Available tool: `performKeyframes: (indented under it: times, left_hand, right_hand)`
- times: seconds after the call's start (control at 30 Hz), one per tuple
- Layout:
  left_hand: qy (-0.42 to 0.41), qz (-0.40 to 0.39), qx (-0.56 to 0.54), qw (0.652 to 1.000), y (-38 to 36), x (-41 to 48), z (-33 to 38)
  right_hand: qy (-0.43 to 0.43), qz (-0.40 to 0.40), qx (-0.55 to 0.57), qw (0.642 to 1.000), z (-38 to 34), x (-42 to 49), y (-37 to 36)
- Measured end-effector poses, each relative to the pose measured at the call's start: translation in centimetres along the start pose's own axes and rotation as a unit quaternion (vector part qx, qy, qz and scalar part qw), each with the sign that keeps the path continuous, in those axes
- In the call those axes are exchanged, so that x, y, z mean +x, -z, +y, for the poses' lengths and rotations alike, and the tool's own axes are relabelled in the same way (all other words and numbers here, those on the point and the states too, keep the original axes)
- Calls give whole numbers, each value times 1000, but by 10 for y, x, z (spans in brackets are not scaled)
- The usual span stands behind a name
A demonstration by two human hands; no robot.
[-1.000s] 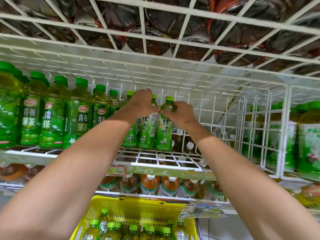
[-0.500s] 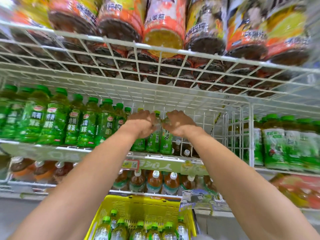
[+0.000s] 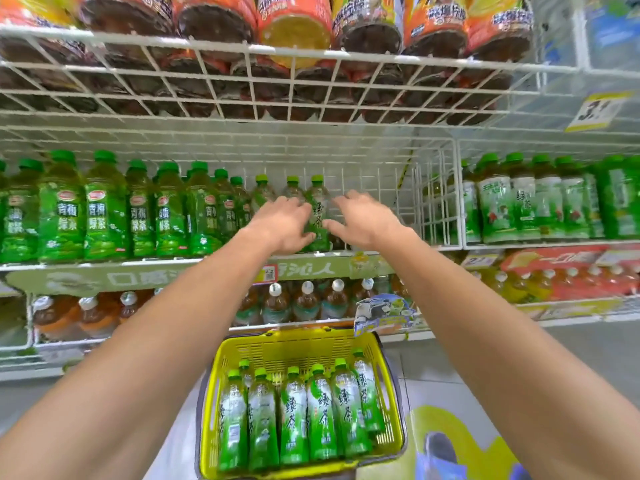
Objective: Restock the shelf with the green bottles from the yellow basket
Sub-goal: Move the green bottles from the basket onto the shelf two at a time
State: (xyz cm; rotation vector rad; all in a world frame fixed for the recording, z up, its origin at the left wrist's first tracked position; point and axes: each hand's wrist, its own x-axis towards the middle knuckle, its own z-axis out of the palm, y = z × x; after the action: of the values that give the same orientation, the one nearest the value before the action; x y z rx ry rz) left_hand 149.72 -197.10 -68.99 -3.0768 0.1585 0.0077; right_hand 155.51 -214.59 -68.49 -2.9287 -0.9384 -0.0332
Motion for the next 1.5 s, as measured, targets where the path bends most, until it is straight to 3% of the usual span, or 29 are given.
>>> performKeyframes:
  times: [0.17, 0.33, 0.5, 0.8, 1.1, 1.5]
  left_hand:
    - [7, 0, -14, 1000, -8, -20, 14]
    - [26, 6, -11, 1000, -35, -46, 30]
    - [69, 14, 0, 998, -53, -91, 31]
    - [159, -91, -61, 981, -144, -138, 25]
    - [141, -208, -113, 961, -282, -149, 21]
    - [157, -248, -205, 934, -350, -127, 5]
  right_hand:
    - [-9, -48, -4, 999, 3, -41, -13]
    - [17, -16, 6, 1000, -3, -77, -37]
    - [47, -43, 28, 998, -25, -95, -65]
    - [88, -150, 84, 981, -66, -105, -180]
    - [19, -233, 100, 967, -84, -117, -310]
    - [-47, -248, 122, 960, -96, -90, -364]
